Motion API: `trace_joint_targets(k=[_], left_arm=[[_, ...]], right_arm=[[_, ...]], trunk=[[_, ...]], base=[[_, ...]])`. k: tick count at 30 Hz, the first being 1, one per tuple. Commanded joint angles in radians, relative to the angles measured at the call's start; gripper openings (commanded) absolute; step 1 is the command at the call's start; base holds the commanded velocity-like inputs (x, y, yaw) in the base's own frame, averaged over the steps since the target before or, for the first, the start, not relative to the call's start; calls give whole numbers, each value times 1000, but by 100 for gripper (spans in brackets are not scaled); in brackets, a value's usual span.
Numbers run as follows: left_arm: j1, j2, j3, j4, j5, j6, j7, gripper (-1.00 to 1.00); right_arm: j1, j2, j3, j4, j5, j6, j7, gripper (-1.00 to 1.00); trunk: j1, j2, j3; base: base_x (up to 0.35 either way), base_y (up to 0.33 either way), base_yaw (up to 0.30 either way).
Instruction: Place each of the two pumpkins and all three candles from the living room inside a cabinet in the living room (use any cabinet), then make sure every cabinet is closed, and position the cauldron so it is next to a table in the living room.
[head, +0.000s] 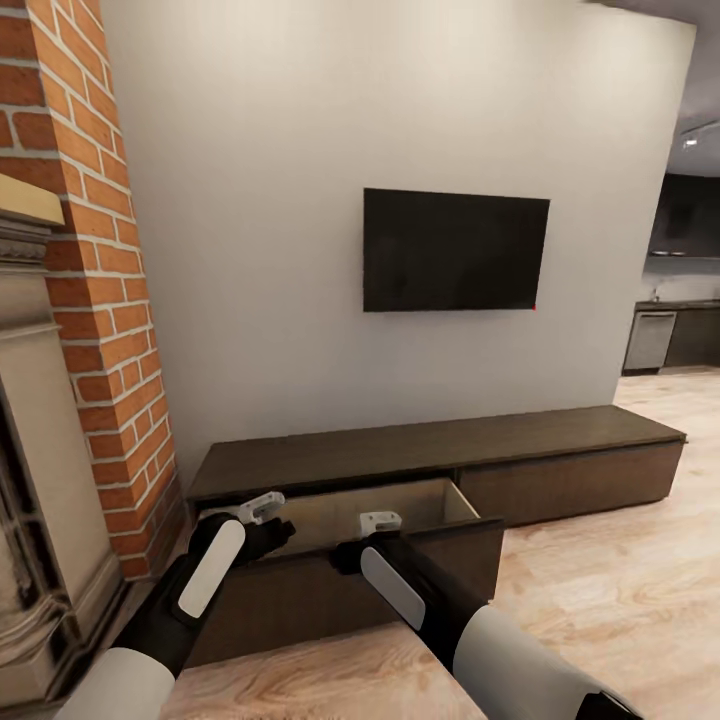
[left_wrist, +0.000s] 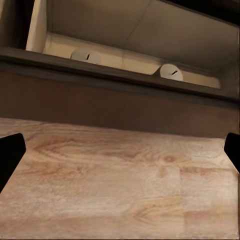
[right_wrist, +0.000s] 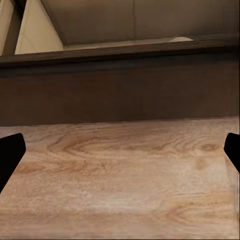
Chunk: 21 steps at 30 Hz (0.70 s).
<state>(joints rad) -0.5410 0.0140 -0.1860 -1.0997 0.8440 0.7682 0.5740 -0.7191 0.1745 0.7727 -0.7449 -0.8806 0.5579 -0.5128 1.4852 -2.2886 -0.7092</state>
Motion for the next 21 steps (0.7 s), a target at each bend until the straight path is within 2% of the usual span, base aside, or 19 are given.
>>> trace_joint_targets(k=[1, 10, 14, 15, 21], left_arm=[[-1, 1, -3, -2, 10, 0, 10, 100], [0, 0, -5, -8, 10, 0, 10, 100], [-1, 0, -6, -10, 10, 0, 10, 100], [-1, 0, -6, -11, 10, 0, 10, 100], [0, 0, -6, -11, 9, 0, 10, 100]], right_arm=[[-1, 0, 3, -1, -9, 0, -9, 100], [-1, 0, 0, -1, -9, 0, -9, 100], [-1, 0, -41, 0, -10, 4, -9, 100], [-1, 0, -59, 0, -9, 16, -9, 100], [-1, 0, -106, 1, -8, 29, -10, 100]], trunk=[[-1, -1, -1], [-1, -1, -1], [-12, 20, 8], [-16, 27, 11], [-39, 69, 31]], base=[[-281, 3, -288], [-273, 1, -288], [-221, 0, -288], [-91, 0, -288], [-25, 0, -289]])
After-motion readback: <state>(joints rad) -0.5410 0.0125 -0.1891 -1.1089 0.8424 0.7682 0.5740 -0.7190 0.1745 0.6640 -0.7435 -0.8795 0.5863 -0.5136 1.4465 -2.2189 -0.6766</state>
